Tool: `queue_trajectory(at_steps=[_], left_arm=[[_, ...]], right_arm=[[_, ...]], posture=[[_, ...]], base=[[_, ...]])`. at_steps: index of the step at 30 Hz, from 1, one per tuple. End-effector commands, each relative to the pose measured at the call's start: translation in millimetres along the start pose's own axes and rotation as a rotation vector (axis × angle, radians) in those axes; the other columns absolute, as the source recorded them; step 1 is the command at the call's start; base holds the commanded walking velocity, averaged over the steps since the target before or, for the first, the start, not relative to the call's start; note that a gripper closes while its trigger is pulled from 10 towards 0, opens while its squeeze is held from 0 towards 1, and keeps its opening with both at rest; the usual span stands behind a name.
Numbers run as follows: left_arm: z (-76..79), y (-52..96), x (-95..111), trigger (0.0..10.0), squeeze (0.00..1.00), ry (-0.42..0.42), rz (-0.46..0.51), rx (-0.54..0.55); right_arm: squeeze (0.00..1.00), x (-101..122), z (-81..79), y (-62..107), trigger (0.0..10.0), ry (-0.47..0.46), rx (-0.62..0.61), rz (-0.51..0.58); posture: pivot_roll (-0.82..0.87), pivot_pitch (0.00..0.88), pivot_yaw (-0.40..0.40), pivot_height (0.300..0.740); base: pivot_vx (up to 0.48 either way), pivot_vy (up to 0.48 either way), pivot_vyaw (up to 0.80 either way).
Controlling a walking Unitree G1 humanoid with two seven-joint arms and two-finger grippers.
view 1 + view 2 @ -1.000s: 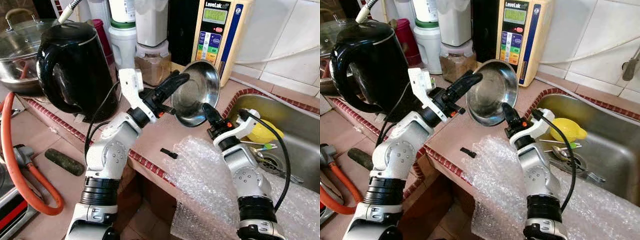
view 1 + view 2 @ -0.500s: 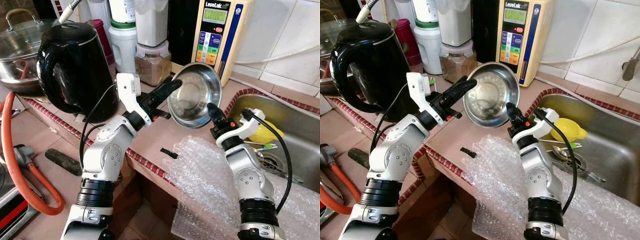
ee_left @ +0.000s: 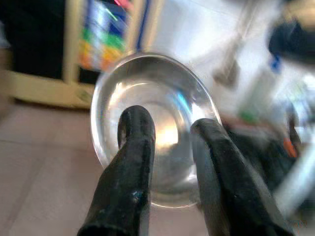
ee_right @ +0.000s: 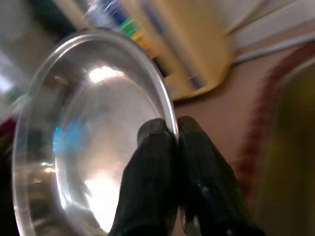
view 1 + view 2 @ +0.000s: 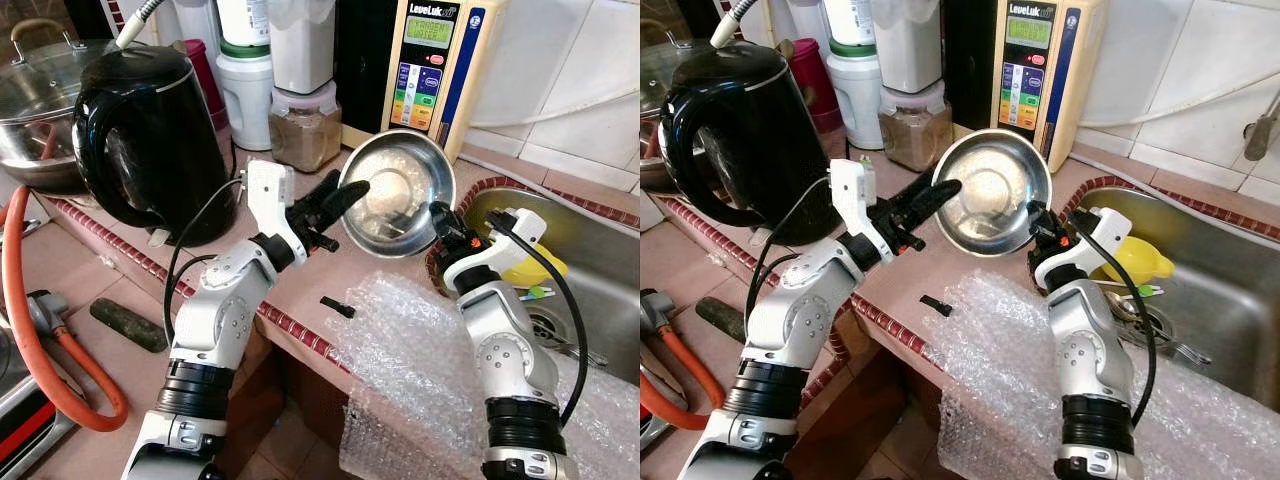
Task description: Kitchen organization
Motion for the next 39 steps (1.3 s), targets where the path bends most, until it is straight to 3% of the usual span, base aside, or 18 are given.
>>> queue_trajectory(at_steps=[1,7,11,12,13,17,20,22,32,33,34,35,36,39], left_arm=[[0.4,3.8,-0.1,10.0,1.00,-0.028,-0.033,-0.012],[-28.8,26.1,-4.2,10.0,1.00,-0.085,-0.109,0.054],[-35.6,33.5,-8.3,10.0,1.00,-0.104,-0.125,0.090],[-37.5,35.2,-11.1,10.0,1.00,-0.107,-0.128,0.108],[-38.6,36.9,-17.5,10.0,1.00,-0.101,-0.134,0.131],[-34.7,36.0,-26.6,10.0,1.00,-0.077,-0.133,0.136],[-18.7,28.4,-41.0,10.0,1.00,-0.072,-0.143,0.098],[-12.7,23.4,-44.2,10.0,1.00,-0.061,-0.133,0.091],[-2.3,2.3,-35.2,10.0,1.00,-0.066,-0.071,0.090],[-1.3,-0.4,-34.5,10.0,0.85,-0.074,-0.072,0.082],[-1.2,-1.4,-34.4,10.0,0.85,-0.078,-0.073,0.081],[-1.1,-2.5,-34.4,10.0,0.35,-0.079,-0.075,0.079],[-0.8,-4.0,-34.3,10.0,0.00,-0.078,-0.078,0.074],[-0.5,-5.3,-34.7,10.0,0.00,-0.076,-0.080,0.073]], right_arm=[[0.00,14.3,-0.6,-2.0,0.0,0.023,-0.010,0.046],[0.00,27.5,18.1,0.5,0.0,0.067,-0.082,0.077],[0.00,37.2,37.4,4.3,0.0,0.113,-0.169,0.098],[0.00,40.6,47.3,6.8,0.0,0.133,-0.214,0.104],[0.00,46.6,69.2,13.3,0.0,0.176,-0.318,0.107],[0.00,54.8,95.3,23.5,0.0,0.214,-0.433,0.116],[0.00,61.5,120.6,35.8,0.0,0.270,-0.544,0.112],[0.00,62.1,126.6,40.1,0.0,0.288,-0.571,0.104],[0.00,50.8,124.2,43.7,0.0,0.346,-0.560,0.047],[0.00,48.9,124.0,43.9,0.0,0.351,-0.559,0.038],[0.00,48.4,123.9,44.0,0.0,0.350,-0.559,0.037],[0.00,48.2,123.8,44.1,0.0,0.354,-0.557,0.035],[0.00,47.9,123.7,44.0,0.0,0.359,-0.555,0.031],[0.00,47.3,124.5,44.1,0.0,0.366,-0.557,0.025]], posture=[[0.01,0.013,0.092,0.740],[0.01,0.014,0.093,0.740],[0.01,0.010,0.084,0.740],[0.01,0.010,0.084,0.740],[0.01,0.006,0.075,0.740],[0.00,0.002,0.066,0.740],[-0.01,0.000,0.053,0.740],[-0.01,0.000,0.048,0.740],[-0.04,0.000,0.013,0.740],[-0.04,0.000,0.006,0.740],[-0.04,0.000,0.006,0.740],[-0.04,0.000,0.002,0.740],[-0.04,0.000,0.002,0.740],[-0.05,0.000,0.001,0.740]], base=[[0.000,0.000,0.00],[0.000,0.000,0.00],[0.000,0.000,0.00],[0.000,0.000,0.00],[0.000,0.000,0.00],[0.000,0.000,0.00],[0.000,0.000,0.00],[0.000,0.000,0.00],[0.000,0.000,-0.16],[0.000,0.000,-0.80],[0.000,0.000,-0.80],[0.000,0.000,-0.80],[0.000,0.000,-0.80],[0.000,0.000,-0.80]])
Point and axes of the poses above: a point about 5 cm out from each wrist's last joint towards the gripper, its own y axis pointing back from the gripper into the wrist, its own x axis along the axis of the wrist's last joint, z = x × y, the point moved 6 cm from there along -y, pointing out of the wrist towards the gripper, and after that the axes turned 10 degrees about y, right-handed, at the moved point
